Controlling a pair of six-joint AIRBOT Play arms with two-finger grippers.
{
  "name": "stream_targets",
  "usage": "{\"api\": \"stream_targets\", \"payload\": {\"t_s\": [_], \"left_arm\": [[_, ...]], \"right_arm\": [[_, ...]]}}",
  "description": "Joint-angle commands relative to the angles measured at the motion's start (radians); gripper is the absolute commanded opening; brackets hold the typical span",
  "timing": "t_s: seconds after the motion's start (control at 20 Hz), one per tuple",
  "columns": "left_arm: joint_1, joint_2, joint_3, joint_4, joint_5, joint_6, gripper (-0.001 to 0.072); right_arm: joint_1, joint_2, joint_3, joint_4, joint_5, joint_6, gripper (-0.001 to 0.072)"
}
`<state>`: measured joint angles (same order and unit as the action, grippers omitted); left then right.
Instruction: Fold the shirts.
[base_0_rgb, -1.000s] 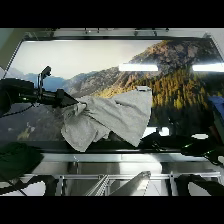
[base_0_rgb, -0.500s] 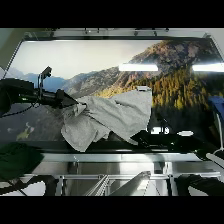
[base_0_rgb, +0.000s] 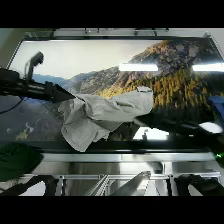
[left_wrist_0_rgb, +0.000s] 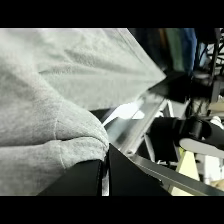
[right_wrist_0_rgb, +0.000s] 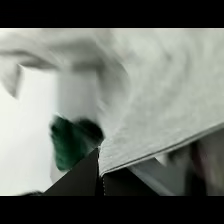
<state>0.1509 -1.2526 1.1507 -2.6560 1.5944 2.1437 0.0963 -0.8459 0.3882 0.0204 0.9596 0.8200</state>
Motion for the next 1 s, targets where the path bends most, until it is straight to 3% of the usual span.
{"api": "stream_targets", "payload": {"t_s": [0.0, 0.1, 0.15, 0.3, 0.5, 0.65, 0.75, 0.95], "left_arm": [[0.000, 0.216, 0.134, -0.203, 0.170, 0.088, 0.0020], [0.000, 0.348, 0.277, -0.261, 0.171, 0.097, 0.0021], [0.001, 0.402, 0.358, -0.258, 0.137, 0.068, 0.0022], [0.065, 0.463, 0.581, -0.254, 0.123, 0.026, 0.0023], [0.272, 0.361, 0.776, -0.218, 0.084, -0.016, 0.0023], [0.289, 0.178, 0.768, -0.216, 0.082, -0.027, 0.0022], [0.217, 0.030, 0.675, -0.206, 0.093, -0.012, 0.0022], [0.005, -0.354, 0.576, 0.021, 0.034, 0.039, 0.0022]], "right_arm": [[-0.232, 0.417, 0.131, 0.010, 0.066, 0.032, 0.0014], [-0.416, 0.624, 0.296, -0.020, 0.031, 0.051, 0.0013], [-0.510, 0.683, 0.397, -0.075, 0.029, 0.113, 0.0013], [-0.722, 0.672, 0.695, -0.299, 0.079, 0.251, 0.0013], [-0.769, 0.441, 0.819, -0.270, 0.113, 0.266, 0.0013], [-0.727, 0.203, 0.786, -0.267, 0.216, 0.251, 0.0013], [-0.610, 0.048, 0.713, -0.305, 0.144, 0.190, 0.0013], [-0.332, -0.330, 0.620, -0.474, -0.175, 0.151, 0.0013]]}}
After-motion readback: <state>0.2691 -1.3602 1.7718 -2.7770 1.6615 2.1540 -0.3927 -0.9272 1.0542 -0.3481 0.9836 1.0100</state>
